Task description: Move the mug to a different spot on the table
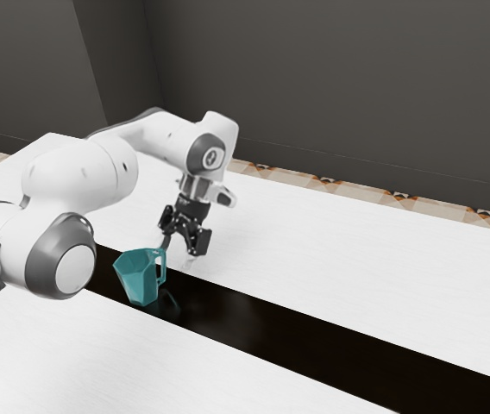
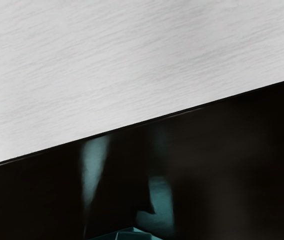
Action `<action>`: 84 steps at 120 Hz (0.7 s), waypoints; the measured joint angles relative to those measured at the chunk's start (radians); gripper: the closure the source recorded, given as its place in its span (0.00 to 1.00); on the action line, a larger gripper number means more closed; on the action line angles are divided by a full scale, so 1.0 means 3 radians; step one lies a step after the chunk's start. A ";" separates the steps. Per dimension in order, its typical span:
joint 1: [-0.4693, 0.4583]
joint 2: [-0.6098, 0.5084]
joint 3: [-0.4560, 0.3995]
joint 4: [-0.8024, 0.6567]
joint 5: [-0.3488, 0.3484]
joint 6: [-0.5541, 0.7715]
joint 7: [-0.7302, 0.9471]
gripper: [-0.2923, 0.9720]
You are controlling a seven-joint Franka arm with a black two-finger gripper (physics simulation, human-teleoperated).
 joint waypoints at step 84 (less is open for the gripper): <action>-0.0041 -0.2833 -0.0101 -0.1970 -0.0410 0.1159 -0.0266 0.23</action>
